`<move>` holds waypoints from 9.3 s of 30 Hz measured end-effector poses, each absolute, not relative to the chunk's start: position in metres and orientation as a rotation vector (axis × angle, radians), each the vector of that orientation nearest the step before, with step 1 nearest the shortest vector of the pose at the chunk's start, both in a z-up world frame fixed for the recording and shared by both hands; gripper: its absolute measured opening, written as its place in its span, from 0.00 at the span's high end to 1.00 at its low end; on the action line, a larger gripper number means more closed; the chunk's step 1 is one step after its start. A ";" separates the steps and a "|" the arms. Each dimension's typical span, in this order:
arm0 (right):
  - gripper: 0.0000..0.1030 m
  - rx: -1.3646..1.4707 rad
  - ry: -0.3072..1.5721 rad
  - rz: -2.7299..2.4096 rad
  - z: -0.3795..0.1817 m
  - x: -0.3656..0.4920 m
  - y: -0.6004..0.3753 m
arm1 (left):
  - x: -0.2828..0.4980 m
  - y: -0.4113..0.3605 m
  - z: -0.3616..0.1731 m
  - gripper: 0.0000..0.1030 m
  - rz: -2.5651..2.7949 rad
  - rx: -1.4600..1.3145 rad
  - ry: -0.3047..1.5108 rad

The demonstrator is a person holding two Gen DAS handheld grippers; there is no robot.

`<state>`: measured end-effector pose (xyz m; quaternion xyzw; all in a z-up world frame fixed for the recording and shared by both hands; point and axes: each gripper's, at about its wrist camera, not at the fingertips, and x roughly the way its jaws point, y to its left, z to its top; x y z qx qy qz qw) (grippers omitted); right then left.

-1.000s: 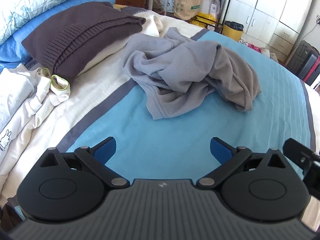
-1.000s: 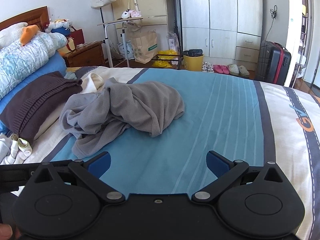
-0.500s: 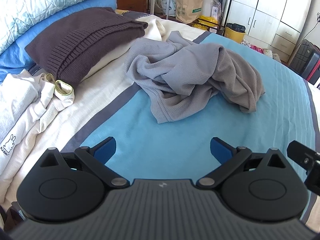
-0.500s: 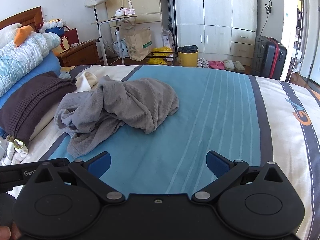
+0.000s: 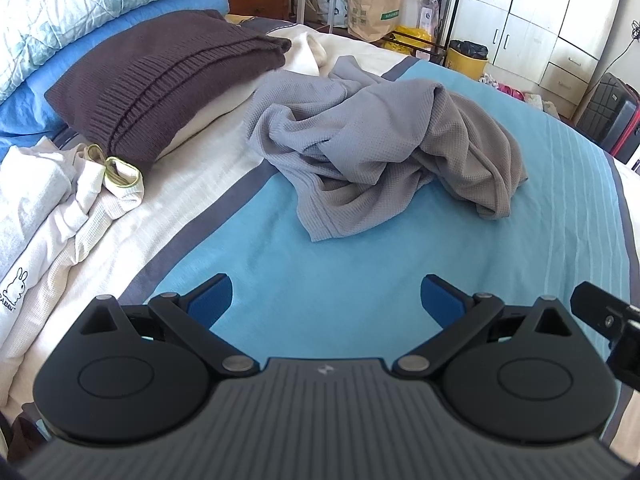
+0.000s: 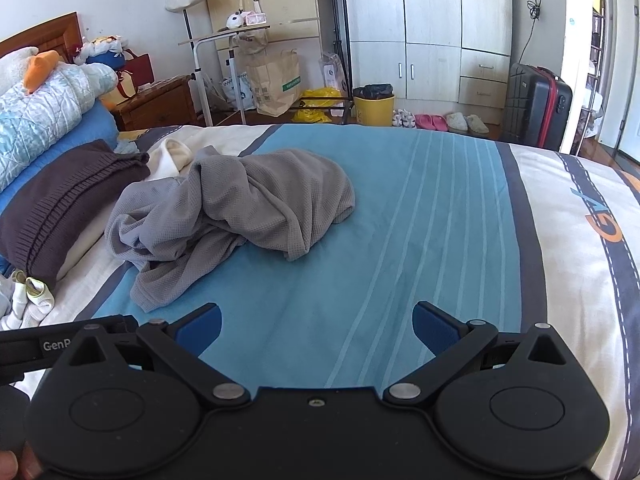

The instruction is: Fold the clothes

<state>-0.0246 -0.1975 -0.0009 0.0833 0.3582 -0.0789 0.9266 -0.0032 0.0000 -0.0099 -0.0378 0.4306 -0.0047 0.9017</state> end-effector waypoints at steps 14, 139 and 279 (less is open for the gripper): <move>0.00 0.173 0.750 -0.163 -0.005 -0.024 -0.198 | 0.000 0.002 -0.012 0.00 -0.010 -0.087 0.896; 0.76 0.181 0.758 -0.077 0.087 -0.080 -0.252 | 0.014 -0.023 -0.071 0.76 -1.179 -1.249 0.820; 0.87 0.623 0.902 -0.155 -0.093 -0.047 -0.704 | -0.053 -0.432 -0.030 0.40 -1.177 0.320 0.889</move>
